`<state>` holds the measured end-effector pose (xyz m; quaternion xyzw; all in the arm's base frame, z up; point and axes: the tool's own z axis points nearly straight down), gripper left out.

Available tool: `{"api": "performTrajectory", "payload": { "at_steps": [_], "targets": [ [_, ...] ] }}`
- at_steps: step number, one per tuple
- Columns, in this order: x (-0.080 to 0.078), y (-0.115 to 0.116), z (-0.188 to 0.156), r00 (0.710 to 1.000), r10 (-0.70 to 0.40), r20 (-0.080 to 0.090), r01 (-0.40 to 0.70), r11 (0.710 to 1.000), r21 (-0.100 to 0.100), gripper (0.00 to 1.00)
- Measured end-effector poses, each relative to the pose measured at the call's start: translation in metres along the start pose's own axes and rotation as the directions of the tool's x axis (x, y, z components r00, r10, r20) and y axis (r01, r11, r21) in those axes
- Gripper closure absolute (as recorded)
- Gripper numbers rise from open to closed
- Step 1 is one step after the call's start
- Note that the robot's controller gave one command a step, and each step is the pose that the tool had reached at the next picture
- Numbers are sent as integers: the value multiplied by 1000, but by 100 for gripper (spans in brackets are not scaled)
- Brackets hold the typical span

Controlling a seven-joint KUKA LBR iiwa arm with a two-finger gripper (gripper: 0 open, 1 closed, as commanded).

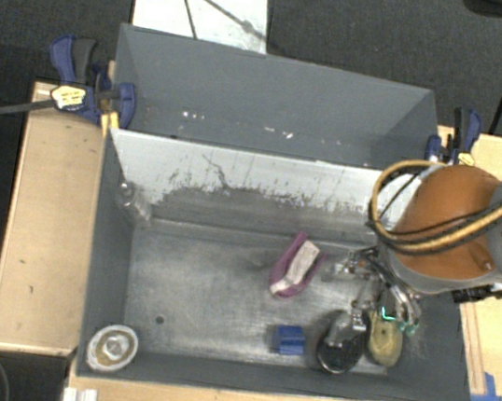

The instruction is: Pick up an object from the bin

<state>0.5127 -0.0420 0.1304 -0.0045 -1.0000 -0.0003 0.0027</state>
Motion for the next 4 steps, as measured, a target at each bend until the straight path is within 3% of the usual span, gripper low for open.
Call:
{"api": "performTrajectory", "payload": {
  "at_steps": [1, 2, 3, 4],
  "targets": [
    [23, -26, 60, 997, 73, 12, -73, 997, -1, 0],
    [19, -26, 56, 998, 66, 22, -66, 998, 0, 100],
    [16, -25, -60, 998, 55, 15, -55, 998, 1, 100],
    [7, -43, -97, 997, 74, 13, -74, 997, 1, 100]
  ]
}}
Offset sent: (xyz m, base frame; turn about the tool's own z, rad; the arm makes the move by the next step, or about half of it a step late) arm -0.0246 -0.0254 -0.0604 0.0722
